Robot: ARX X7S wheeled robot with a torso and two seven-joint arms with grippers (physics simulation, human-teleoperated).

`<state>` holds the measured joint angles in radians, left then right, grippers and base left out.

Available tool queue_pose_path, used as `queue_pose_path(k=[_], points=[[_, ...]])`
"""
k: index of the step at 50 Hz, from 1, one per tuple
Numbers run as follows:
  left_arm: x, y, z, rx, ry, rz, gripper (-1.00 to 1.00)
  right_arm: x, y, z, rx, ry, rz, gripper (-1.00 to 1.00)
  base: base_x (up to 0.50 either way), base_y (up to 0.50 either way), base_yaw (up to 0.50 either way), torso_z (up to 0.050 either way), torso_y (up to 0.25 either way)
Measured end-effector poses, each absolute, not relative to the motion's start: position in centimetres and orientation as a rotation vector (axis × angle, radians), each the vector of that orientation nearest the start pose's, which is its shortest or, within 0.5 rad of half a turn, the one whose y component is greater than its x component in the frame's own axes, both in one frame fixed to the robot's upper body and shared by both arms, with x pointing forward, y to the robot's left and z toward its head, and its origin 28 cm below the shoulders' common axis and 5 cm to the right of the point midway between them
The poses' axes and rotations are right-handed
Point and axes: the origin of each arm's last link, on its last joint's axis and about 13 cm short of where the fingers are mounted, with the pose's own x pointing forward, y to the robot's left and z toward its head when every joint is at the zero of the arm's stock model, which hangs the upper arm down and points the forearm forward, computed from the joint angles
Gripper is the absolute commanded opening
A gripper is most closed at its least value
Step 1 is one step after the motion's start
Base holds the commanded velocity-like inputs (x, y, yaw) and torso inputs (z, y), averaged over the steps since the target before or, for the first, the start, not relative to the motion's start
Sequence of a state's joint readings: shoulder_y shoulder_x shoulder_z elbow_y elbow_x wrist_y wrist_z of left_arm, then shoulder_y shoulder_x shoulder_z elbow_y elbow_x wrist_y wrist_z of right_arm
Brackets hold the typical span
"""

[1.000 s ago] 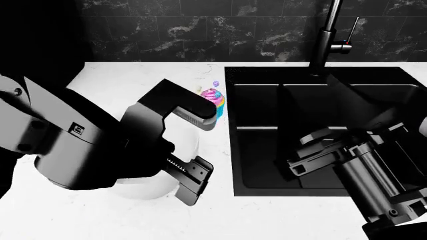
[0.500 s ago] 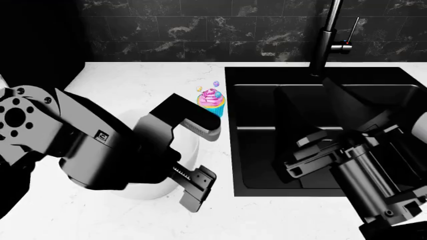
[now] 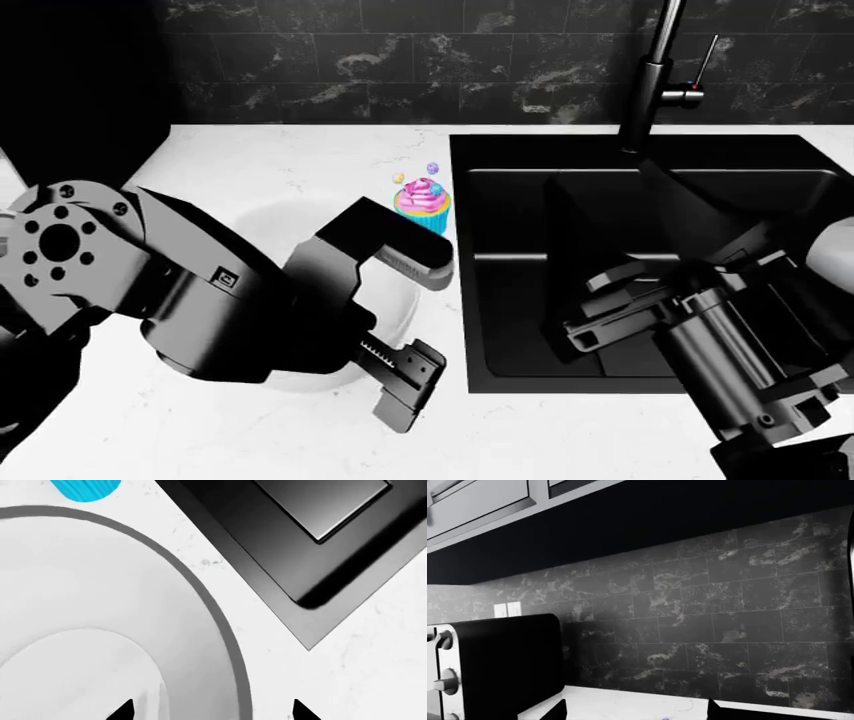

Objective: Move the fresh-baked cupcake off the tray onto the counter, and place the bowl used for mixing into the sink.

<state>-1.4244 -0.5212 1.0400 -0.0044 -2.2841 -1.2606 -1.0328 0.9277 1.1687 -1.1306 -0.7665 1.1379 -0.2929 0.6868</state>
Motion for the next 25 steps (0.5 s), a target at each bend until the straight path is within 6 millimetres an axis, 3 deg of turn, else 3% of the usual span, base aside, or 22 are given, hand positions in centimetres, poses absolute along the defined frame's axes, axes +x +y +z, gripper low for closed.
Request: queue_pose_path(k=[1,2,25], points=[[24.98,17.43,27.06,0.328,0.89,-0.616,1.0,18.11,-12.33,23.02,0.174,-0.332,0.433,1.0,0.0,0.0,0.0,0.0,0.0],[24.97,17.42,27.03,0.327,0.892,-0.617,-1.0,18.12,-12.33,23.01,0.174,-0.332,0.433,1.0,0.0,0.0,0.0,0.0,0.0],[25.18,17.79,27.43,0.381,0.821,-0.485,-1.0,18.4,-12.57,22.96,0.176,-0.331,0.413,1.0,0.0,0.0,0.0,0.0,0.0]])
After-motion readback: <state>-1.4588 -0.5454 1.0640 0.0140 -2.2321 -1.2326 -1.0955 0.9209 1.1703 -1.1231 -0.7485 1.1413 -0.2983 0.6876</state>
